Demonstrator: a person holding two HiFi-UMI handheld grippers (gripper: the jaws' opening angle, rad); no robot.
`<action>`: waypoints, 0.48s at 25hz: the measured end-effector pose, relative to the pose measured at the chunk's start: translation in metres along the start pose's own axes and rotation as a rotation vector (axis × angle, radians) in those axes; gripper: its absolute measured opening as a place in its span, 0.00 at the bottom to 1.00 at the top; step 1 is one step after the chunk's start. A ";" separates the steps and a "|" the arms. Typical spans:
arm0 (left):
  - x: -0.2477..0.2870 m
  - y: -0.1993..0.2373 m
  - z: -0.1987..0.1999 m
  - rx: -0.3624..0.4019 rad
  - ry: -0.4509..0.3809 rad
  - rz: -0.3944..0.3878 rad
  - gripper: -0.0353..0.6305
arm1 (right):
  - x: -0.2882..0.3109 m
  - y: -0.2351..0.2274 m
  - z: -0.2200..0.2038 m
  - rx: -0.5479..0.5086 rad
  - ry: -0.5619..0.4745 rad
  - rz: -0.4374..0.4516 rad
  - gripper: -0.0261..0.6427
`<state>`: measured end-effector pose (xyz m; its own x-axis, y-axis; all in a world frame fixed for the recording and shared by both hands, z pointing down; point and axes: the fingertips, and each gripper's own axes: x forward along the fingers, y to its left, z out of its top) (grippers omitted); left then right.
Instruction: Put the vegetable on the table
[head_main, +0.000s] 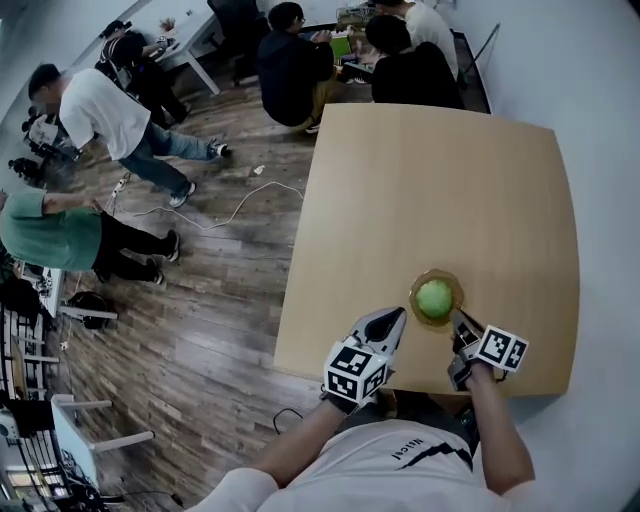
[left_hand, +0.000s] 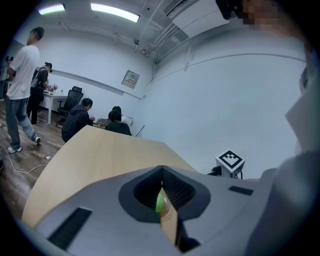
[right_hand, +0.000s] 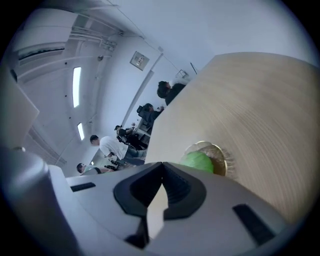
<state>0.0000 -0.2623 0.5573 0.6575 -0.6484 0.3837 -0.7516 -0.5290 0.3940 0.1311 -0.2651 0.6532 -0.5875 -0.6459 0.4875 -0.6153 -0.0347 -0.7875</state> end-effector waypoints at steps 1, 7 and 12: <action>-0.004 -0.001 0.002 0.001 -0.004 -0.004 0.07 | 0.000 0.013 0.001 -0.019 -0.008 0.024 0.06; -0.021 -0.013 0.027 0.034 -0.031 -0.047 0.07 | -0.014 0.081 0.016 -0.183 -0.096 0.084 0.06; -0.044 -0.032 0.045 0.047 -0.066 -0.075 0.07 | -0.038 0.126 0.016 -0.309 -0.152 0.091 0.06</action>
<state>-0.0074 -0.2412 0.4905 0.7080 -0.6401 0.2983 -0.7033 -0.6015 0.3788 0.0841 -0.2577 0.5292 -0.5769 -0.7425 0.3404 -0.7073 0.2457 -0.6628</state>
